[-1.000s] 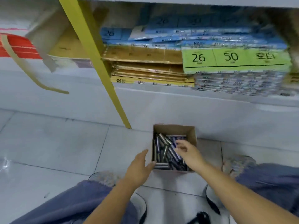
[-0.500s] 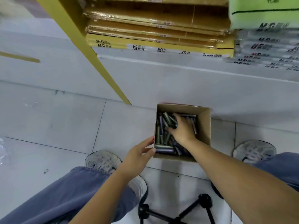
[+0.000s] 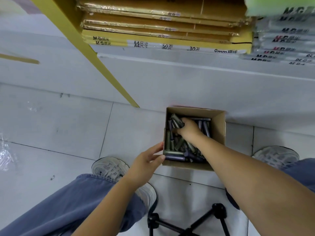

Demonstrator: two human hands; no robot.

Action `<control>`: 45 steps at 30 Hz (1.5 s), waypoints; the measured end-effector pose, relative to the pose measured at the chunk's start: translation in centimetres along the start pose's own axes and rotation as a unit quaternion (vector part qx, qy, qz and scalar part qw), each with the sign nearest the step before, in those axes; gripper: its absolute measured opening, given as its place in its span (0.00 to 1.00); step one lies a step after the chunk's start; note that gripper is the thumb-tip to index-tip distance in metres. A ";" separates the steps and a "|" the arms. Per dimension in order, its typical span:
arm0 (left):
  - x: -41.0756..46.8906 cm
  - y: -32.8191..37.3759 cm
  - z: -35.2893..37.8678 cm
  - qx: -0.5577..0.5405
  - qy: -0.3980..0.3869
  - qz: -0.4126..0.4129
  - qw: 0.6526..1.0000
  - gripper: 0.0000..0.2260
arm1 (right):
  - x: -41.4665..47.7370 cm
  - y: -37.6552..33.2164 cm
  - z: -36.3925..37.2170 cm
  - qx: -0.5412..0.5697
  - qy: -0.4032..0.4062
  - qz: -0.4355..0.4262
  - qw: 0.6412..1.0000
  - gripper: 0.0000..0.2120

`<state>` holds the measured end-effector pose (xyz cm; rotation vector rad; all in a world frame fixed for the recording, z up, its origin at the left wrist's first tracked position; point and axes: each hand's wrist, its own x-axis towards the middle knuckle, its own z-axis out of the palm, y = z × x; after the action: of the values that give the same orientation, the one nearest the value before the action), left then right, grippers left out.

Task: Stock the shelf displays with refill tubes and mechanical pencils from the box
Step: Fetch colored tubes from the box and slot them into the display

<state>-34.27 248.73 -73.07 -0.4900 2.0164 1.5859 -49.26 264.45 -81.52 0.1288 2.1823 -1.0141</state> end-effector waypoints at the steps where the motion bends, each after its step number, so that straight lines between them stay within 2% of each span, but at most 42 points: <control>1: 0.0 0.0 0.0 0.001 0.000 0.000 1.000 0.22 | 0.0 -0.1 0.0 0.023 -0.008 0.006 1.000 0.16; 7: -0.1 0.0 0.1 -0.003 -0.002 -0.002 1.000 0.22 | -0.2 -0.4 0.1 0.129 -0.064 0.036 0.989 0.21; 15: -0.3 0.6 0.1 -0.009 0.005 -0.014 1.000 0.21 | -0.5 -0.5 0.3 0.136 -0.097 0.028 0.986 0.26; 20: -0.3 0.8 0.1 -0.018 0.011 -0.020 1.000 0.21 | -1.4 -0.4 -0.6 0.134 -0.097 0.038 0.986 0.19; 25: -0.2 1.0 0.1 0.001 0.011 -0.017 1.000 0.20 | -3.2 -1.5 -1.8 0.146 -0.048 -0.024 0.988 0.07; 28: -0.2 2.3 0.1 0.028 0.096 -0.015 0.995 0.21 | -5.9 -2.8 -3.7 0.176 -0.051 -0.046 0.982 0.06; 30: -0.3 4.1 0.0 0.011 0.121 0.014 0.992 0.21 | -8.1 -3.6 -5.0 0.245 -0.092 -0.041 0.964 0.07; 32: -0.6 6.4 -0.2 -0.029 0.083 0.045 0.995 0.21 | -10.5 -4.6 -6.0 0.308 -0.144 -0.044 0.939 0.09; 34: -1.2 8.8 -0.1 -0.080 0.028 0.060 0.995 0.20 | -12.9 -5.8 -6.9 0.322 -0.174 -0.071 0.928 0.10; 40: -5.1 15.6 -0.9 -0.119 -0.052 0.121 0.984 0.09 | -19.6 -10.4 -11.0 0.312 -0.186 -0.165 0.917 0.17; 45: -9.0 20.8 -1.9 -0.095 -0.066 0.175 0.978 0.12 | -23.9 -14.2 -14.4 0.289 -0.186 -0.232 0.910 0.16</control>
<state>-39.43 251.67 -51.06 -0.0933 1.9357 1.9772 -44.95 269.50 -50.85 -0.3067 1.5368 -1.7751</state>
